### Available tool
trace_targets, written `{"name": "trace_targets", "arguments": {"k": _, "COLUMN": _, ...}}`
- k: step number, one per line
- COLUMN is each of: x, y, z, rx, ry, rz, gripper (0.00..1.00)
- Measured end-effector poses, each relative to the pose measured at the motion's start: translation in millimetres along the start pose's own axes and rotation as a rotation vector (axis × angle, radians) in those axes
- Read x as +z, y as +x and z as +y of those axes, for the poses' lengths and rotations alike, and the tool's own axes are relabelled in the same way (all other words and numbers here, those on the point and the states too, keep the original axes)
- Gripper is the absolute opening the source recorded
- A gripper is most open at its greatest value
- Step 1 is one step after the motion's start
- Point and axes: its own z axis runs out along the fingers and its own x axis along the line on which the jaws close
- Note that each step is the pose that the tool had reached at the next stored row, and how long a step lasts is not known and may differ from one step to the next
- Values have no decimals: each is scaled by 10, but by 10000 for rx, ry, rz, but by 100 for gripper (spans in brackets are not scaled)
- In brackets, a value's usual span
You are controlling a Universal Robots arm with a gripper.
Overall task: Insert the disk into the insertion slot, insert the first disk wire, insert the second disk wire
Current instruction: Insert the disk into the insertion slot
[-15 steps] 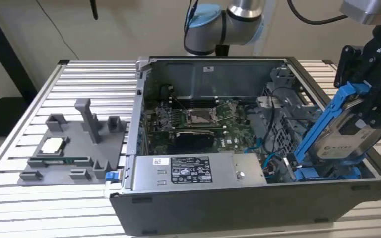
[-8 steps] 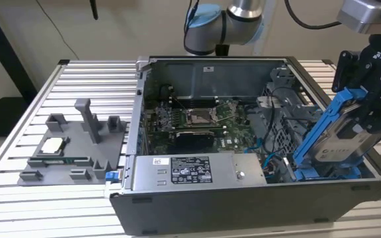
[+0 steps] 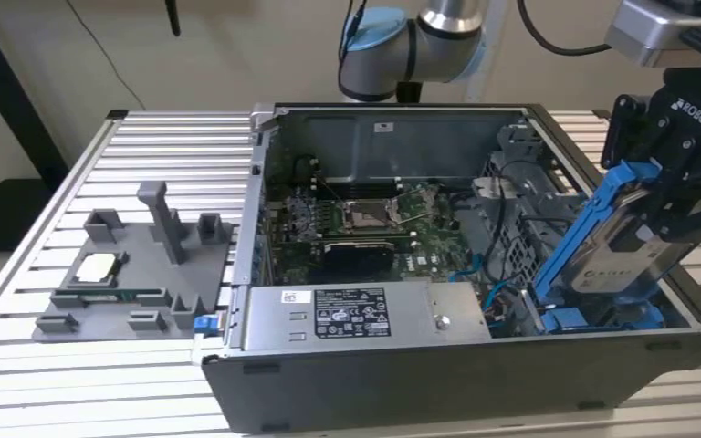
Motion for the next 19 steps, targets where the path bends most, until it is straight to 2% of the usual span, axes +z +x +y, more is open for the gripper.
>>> {"name": "trace_targets", "arguments": {"k": 11, "x": 53, "y": 7, "z": 19, "rx": 42, "ry": 0, "rz": -2, "gripper": 33}}
{"name": "trace_targets", "arguments": {"k": 15, "x": 92, "y": 8, "z": 19, "rx": 45, "ry": 0, "rz": -3, "gripper": 33}}
{"name": "trace_targets", "arguments": {"k": 19, "x": 163, "y": 8, "z": 16, "rx": 48, "ry": 0, "rz": -4, "gripper": 33}}
